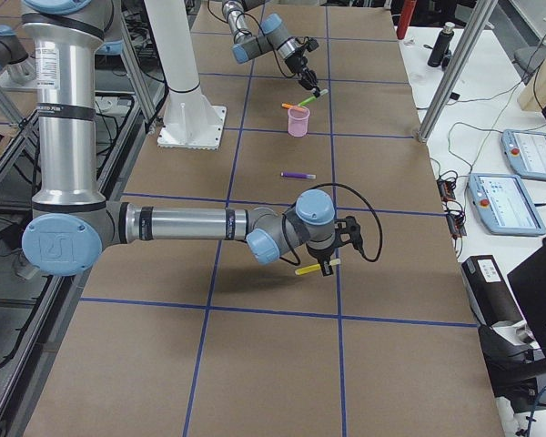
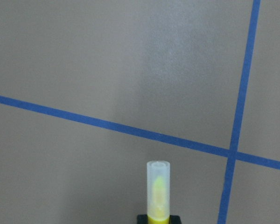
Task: Collect pens into pen holder
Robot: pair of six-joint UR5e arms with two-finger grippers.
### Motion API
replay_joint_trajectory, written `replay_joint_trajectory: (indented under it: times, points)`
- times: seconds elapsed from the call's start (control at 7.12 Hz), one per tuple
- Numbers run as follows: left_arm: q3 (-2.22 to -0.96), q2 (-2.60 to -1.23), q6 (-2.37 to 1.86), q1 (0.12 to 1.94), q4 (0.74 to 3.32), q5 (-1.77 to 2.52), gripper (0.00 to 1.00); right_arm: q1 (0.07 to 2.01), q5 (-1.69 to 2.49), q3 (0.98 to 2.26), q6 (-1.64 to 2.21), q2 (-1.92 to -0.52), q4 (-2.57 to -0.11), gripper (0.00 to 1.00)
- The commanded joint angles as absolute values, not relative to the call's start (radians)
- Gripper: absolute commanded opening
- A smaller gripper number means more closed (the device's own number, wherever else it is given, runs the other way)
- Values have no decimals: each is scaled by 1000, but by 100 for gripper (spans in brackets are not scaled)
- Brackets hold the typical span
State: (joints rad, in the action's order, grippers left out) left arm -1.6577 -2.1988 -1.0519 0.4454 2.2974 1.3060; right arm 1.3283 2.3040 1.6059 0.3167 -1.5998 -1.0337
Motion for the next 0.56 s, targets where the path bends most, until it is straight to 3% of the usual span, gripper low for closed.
replay_joint_trajectory:
  times: [0.0, 0.42]
  points:
    - [-1625, -2200, -1052, 424, 2313, 1277, 0, 1328, 2312, 1687, 410, -1595, -1032, 0]
    - [-1620, -2186, -1051, 385, 2319, 1258, 0, 1328, 2313, 1723, 414, -1597, -1031, 0]
